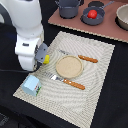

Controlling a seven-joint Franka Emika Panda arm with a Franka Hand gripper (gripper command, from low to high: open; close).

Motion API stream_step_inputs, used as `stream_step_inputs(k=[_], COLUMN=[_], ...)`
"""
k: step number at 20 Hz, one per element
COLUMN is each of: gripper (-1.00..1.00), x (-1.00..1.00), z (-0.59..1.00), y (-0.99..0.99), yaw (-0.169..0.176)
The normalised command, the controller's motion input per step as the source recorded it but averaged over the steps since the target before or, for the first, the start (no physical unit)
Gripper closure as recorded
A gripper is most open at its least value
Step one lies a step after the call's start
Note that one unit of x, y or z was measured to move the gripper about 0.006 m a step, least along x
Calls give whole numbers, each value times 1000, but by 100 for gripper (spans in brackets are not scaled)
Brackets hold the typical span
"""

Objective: Interact with the objects in diverse but meaningful ways.

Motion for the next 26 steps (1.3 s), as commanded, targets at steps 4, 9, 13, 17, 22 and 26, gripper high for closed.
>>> stream_step_inputs(k=[4,9,13,17,22,26], gripper=[100,100,100,100,100,100], x=[763,818,864,885,881,838], z=[667,451,272,79,3,-19], y=[736,623,525,466,449,466], yaw=[0,0,0,0,0,0])
